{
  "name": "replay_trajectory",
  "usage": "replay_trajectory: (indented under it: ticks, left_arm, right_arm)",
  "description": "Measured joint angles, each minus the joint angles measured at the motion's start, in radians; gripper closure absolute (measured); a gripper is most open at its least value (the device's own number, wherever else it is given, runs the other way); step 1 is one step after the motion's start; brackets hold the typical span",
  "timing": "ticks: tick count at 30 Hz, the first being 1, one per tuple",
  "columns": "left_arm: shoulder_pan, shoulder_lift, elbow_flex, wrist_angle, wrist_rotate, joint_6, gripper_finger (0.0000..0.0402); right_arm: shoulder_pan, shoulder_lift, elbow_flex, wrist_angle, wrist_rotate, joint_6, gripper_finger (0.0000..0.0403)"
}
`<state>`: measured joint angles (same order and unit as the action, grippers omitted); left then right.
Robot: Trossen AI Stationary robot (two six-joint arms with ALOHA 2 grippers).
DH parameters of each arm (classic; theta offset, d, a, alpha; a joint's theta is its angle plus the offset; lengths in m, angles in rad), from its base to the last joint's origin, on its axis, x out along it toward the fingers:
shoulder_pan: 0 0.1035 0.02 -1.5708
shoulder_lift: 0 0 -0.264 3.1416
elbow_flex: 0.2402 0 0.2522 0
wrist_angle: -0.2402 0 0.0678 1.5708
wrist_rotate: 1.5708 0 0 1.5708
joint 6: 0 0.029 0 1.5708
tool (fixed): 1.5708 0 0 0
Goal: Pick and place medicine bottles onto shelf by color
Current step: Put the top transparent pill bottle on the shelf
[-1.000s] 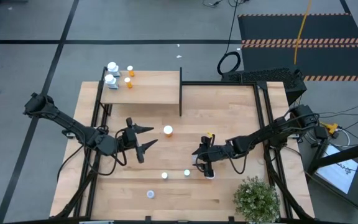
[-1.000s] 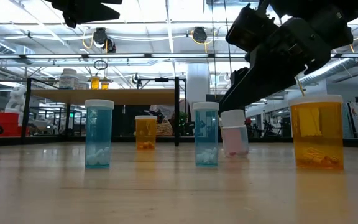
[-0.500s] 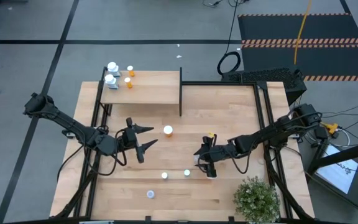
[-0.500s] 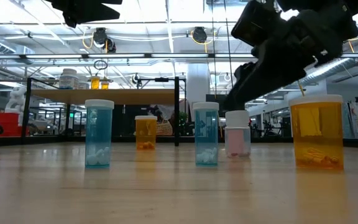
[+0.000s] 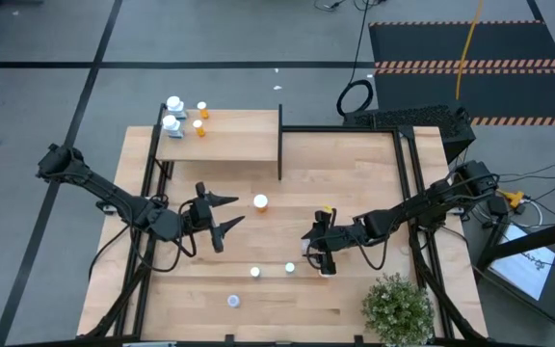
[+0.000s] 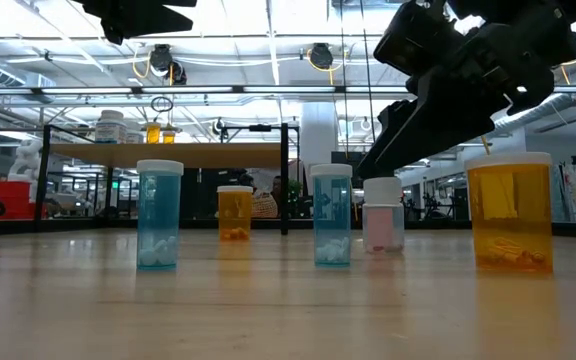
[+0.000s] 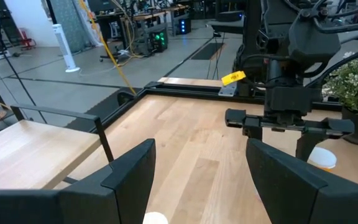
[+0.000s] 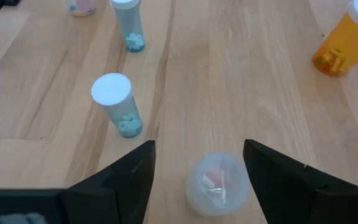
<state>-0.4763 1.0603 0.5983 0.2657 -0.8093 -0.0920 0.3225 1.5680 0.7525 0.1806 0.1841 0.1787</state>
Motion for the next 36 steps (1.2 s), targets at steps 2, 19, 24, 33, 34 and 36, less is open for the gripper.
replay_trajectory:
  ticks: [2, 19, 24, 33, 34, 36]
  left_arm:
    - [0.0, 0.0, 0.0, 0.0, 0.0, 0.0, 0.0149]
    - [0.0, 0.0, 0.0, 0.001, 0.0, 0.0, 0.0149]
    - [0.0, 0.0, 0.0, 0.001, 0.0, 0.001, 0.0149]
    - [0.0, 0.0, 0.0, 0.002, 0.0, 0.0, 0.0149]
    - [0.0, 0.0, 0.0, 0.002, 0.0, 0.0, 0.0149]
    - [0.0, 0.0, 0.0, 0.002, 0.0, 0.0, 0.0149]
  right_arm:
    - [0.0, 0.0, -0.005, 0.004, 0.001, 0.0, 0.0165]
    - [-0.007, 0.012, -0.034, 0.033, 0.004, -0.007, 0.0165]
    - [-0.009, 0.037, -0.035, 0.04, 0.004, -0.012, 0.0165]
    - [-0.027, 0.041, -0.035, 0.053, -0.003, -0.011, 0.0223]
    - [-0.028, 0.041, -0.035, 0.052, -0.003, -0.012, 0.0232]
    - [-0.028, 0.041, -0.035, 0.055, -0.002, -0.026, 0.025]
